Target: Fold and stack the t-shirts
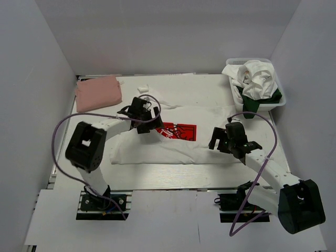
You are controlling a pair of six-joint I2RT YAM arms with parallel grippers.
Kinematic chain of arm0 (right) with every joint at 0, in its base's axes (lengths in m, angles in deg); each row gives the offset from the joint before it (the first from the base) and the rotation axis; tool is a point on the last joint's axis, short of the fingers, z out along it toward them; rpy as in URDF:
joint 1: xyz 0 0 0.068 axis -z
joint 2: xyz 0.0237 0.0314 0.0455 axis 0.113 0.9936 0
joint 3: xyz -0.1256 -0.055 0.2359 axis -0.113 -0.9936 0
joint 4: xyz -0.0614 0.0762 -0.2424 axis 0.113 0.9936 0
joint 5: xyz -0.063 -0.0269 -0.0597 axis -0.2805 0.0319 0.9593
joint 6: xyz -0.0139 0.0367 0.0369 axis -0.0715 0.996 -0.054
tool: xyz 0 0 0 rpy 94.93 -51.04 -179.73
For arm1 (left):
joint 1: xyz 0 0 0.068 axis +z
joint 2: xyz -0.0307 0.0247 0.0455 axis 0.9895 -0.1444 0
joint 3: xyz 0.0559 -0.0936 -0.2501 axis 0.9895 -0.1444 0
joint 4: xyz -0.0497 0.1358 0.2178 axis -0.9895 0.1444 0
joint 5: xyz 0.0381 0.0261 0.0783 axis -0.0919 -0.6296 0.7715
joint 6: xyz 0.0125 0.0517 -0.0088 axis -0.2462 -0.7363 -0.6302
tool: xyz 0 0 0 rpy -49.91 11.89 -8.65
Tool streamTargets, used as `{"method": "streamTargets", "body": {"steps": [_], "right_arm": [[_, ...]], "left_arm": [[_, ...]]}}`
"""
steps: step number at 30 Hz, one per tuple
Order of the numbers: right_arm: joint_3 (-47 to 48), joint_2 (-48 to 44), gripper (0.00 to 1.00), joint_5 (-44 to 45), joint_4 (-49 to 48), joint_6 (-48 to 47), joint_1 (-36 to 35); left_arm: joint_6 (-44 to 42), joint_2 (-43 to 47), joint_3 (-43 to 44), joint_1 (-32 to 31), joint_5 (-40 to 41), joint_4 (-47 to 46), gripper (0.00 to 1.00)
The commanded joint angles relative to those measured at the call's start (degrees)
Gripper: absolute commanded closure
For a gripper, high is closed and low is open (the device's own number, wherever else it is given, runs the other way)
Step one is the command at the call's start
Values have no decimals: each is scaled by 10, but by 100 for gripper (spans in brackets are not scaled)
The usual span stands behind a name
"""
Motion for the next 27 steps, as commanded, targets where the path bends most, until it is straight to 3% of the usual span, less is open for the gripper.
{"method": "streamTargets", "body": {"steps": [1,6,11,13,16,18,20,25,27], "right_arm": [[5,-9,10,-5,-27,-3,1],[6,-24,10,0,-30,5,2],[6,-23,10,16,-20,10,0],[10,-27,10,24,-8,7,-1],[13,-34,10,39,-2,2,-2],[9,-44,10,42,-6,2,-2],[1,-44,10,45,-15,2,-2],[-10,0,10,28,-61,2,-2],[-11,32,10,27,-78,7,-2]], "left_arm": [[-21,-64,101,-14,-78,-42,0],[-43,-177,285,-19,-87,12,0],[-59,-249,410,-19,-55,77,0],[-67,-249,417,-19,-44,113,0],[-73,-197,357,-19,16,135,0],[-66,-136,253,-19,98,135,0],[-30,20,135,-19,193,140,0],[53,186,-139,-5,251,74,0],[70,211,-185,-5,210,27,0]]}}
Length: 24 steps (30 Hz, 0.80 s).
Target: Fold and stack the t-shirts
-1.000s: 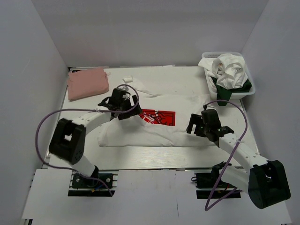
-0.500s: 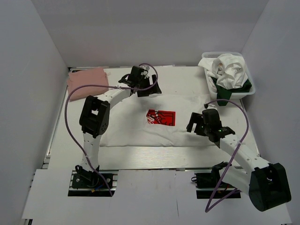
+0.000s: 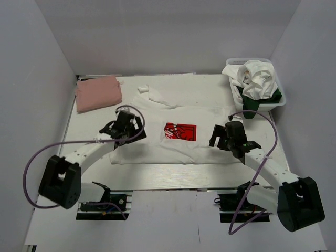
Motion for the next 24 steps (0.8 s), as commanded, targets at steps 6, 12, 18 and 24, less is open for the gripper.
{"method": "streamTargets", "body": {"steps": [6,12,18,24], "right_arm": [[-10,72,10,4,-43,20,-1],[-27,78,10,-18,-1,37,-2],[-39,62,10,-56,54,49,-4],[-22,25,10,-47,100,38,-3]], "left_arm": [[131,-35,-86,1,48,8,0],[210,-85,-79,1,79,184,0],[277,-33,-69,-11,22,282,0],[304,64,-51,-6,51,399,0]]}}
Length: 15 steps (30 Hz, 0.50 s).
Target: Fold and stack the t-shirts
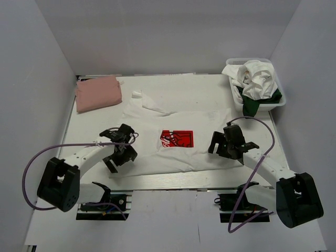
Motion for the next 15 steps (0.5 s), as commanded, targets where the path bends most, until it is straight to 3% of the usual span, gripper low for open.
{"method": "streamTargets", "body": {"steps": [1,4,9,15], "right_arm": [[1,-20,10,2,75,2,-3],[26,-35,10,9,68,-20,-3],[115,-42,10,32,17,-24,-2],[208,16,10,43,-53,12,2]], "left_arm": [[45,54,-3,4,6,122,0],[45,96,-11,-2,-7,112,0],[-16,105,109,-2,59,15,0],[-151,-75,334,16,116,-82,0]]}}
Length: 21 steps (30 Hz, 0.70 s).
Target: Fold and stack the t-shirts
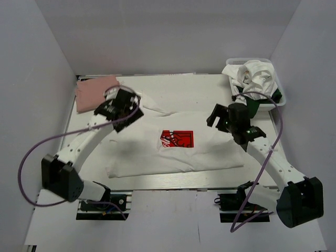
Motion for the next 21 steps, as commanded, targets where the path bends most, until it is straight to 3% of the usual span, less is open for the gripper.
{"method": "streamTargets", "body": {"steps": [1,5,12,15,21], "right_arm": [[70,39,10,19,-53,12,1],[165,115,10,41,-22,-10,1],[244,201,10,123,-2,-70,9],[277,233,10,118,11,-78,15],[312,289,10,101,25,-100,22]], "left_arm": [[-110,-95,137,8,52,-88,0],[-191,-237,297,29,46,-84,0],[-275,-488,606,90,7,-19,0],[-298,-560,644,109,-41,-36,0],[-305,-619,657,139,-165,-126,0]]}}
